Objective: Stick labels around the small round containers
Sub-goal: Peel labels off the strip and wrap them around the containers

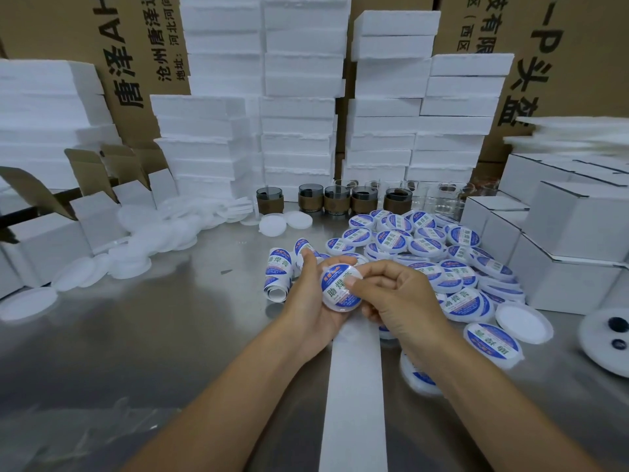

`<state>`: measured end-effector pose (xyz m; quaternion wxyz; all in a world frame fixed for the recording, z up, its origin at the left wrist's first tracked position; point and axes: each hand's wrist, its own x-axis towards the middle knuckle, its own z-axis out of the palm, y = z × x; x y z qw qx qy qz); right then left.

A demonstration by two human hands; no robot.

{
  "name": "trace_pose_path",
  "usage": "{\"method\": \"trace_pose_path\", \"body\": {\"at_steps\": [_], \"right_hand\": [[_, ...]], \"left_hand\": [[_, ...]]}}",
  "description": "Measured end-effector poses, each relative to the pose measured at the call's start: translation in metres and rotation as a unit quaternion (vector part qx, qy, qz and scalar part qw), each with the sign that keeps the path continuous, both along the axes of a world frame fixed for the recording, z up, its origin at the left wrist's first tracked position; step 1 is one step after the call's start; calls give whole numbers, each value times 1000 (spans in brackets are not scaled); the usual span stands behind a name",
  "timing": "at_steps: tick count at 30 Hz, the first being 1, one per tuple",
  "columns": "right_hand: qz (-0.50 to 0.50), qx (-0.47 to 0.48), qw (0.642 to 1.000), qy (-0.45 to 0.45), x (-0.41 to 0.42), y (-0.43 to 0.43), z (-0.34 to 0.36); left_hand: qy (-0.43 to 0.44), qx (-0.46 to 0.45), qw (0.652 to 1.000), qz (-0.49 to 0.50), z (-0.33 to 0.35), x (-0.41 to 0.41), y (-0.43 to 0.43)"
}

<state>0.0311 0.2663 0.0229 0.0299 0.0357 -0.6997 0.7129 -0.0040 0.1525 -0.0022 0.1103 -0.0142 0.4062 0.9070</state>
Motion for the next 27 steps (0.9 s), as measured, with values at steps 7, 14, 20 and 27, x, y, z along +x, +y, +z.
{"method": "trace_pose_path", "body": {"at_steps": [7, 14, 20, 27], "right_hand": [[-15, -9, 1000, 7, -1, -2, -3], [-8, -3, 1000, 7, -2, -1, -2], [-16, 0, 1000, 6, -4, -1, -4], [-30, -16, 999, 0, -6, -1, -6]], "left_hand": [[4, -8, 1000, -23, 0, -1, -1], [0, -19, 1000, -18, 1, 1, -2], [4, -34, 999, -31, 4, 3, -2], [54, -51, 995, -63, 10, 12, 1]]}}
